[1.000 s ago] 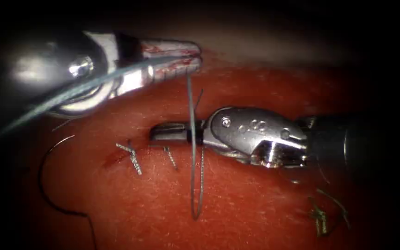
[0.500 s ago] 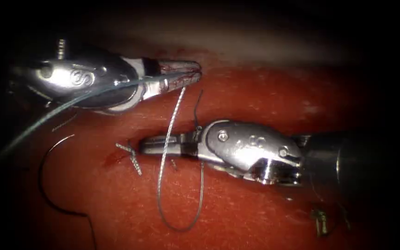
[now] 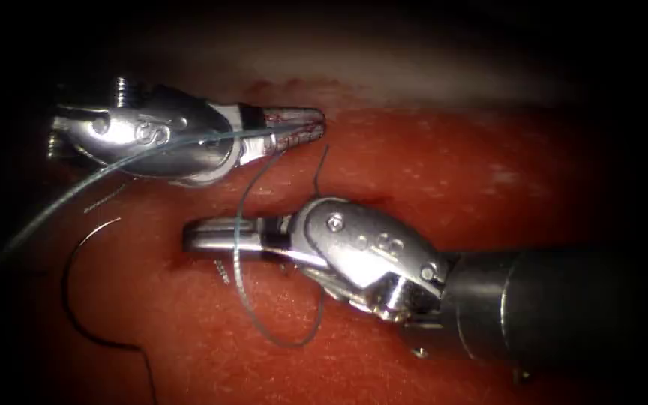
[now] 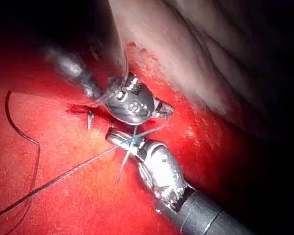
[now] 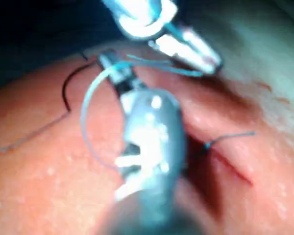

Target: Wound Closure

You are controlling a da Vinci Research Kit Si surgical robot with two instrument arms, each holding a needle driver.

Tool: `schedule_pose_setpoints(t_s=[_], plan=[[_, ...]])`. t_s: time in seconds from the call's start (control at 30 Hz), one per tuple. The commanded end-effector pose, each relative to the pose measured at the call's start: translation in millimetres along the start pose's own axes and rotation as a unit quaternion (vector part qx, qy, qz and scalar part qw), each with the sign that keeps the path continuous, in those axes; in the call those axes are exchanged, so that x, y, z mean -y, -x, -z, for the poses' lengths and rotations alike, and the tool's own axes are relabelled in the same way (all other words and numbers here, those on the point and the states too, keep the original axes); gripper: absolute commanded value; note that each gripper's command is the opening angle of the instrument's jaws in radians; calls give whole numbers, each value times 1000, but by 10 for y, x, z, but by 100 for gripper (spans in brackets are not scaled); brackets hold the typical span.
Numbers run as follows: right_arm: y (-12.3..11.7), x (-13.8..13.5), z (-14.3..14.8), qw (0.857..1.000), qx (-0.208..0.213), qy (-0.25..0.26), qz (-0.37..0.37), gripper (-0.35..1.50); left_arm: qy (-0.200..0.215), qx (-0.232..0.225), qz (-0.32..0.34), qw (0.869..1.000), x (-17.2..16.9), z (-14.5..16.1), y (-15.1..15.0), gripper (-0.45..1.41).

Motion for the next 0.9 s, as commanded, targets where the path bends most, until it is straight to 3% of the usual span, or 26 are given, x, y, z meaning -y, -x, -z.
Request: schedule_pose_setpoints(t_s=[0.03, 0.4, 0.9], plan=[[7, 0, -1, 1000, -5, 2, -4, 15, 1, 1, 1, 1000, -5, -8, 7, -35], [-5, 2, 16, 999, -46, -3, -23, 20, -3, 8, 3, 1000, -4, -16, 34, -35], [-17, -15, 52, 992, -99, 65, -38, 22, -5, 16, 1, 1000, -33, -20, 56, -35]])
